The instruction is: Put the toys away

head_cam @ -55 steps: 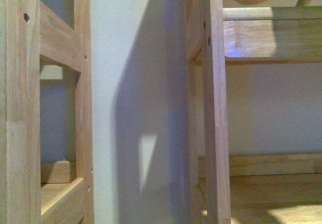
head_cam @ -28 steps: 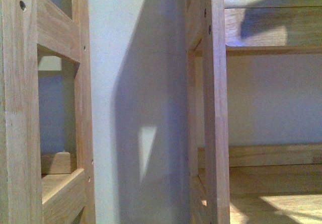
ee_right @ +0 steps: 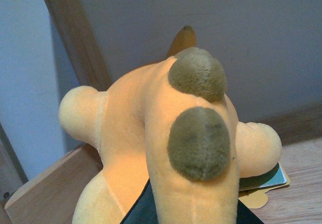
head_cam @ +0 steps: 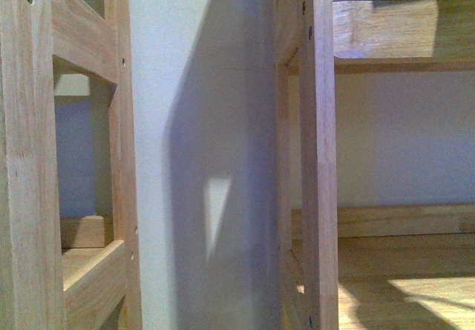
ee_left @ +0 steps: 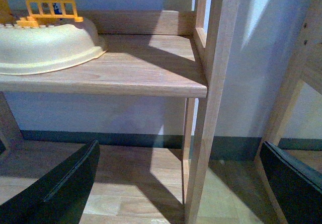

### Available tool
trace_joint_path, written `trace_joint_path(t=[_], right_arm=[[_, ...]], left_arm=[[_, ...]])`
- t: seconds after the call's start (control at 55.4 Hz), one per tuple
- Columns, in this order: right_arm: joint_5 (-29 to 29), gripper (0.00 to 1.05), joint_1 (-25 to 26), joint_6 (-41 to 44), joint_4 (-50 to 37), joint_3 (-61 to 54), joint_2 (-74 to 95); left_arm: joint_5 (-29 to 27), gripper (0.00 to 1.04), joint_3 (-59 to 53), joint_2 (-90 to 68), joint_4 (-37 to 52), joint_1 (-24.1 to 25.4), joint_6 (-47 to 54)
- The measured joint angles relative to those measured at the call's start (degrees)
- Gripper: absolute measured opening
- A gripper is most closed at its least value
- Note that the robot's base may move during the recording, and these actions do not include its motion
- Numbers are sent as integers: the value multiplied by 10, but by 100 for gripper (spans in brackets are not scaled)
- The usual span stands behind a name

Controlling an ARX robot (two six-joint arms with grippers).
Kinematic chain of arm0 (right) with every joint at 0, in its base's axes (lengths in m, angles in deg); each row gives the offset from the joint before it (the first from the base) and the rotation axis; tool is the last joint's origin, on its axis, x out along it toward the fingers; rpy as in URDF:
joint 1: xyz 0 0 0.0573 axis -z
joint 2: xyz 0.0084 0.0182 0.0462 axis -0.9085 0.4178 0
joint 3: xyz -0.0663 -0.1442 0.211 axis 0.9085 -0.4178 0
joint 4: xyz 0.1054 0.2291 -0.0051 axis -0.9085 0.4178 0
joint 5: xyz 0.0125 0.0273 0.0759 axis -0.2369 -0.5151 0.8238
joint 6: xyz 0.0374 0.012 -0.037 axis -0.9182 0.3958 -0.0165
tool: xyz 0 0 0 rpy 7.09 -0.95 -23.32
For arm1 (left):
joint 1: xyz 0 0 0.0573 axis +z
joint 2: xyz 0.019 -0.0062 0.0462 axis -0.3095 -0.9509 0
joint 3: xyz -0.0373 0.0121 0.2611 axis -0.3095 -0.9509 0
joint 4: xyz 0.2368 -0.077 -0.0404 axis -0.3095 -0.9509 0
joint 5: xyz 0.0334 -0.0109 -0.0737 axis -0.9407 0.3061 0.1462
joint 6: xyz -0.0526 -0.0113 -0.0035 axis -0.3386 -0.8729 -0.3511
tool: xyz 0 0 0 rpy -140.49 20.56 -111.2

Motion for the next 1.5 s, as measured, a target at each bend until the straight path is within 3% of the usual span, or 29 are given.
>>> trace_joint_path(t=[0.072,0.271,0.686,1.156,1.499], right_arm=[[-7,7,0,1,7,1,2],[-30,45,-1,23,28,19,10],[-50,99,-12,59,20,26,9],[-73,98,-13,89,-45,17,-46],[-102,98,12,107,-73,-183,-252]], left_arm=[[0,98,0,0,0,0,0],[0,98,0,0,0,0,0],[0,98,0,0,0,0,0],[0,98,0,0,0,0,0],[0,98,0,0,0,0,0]])
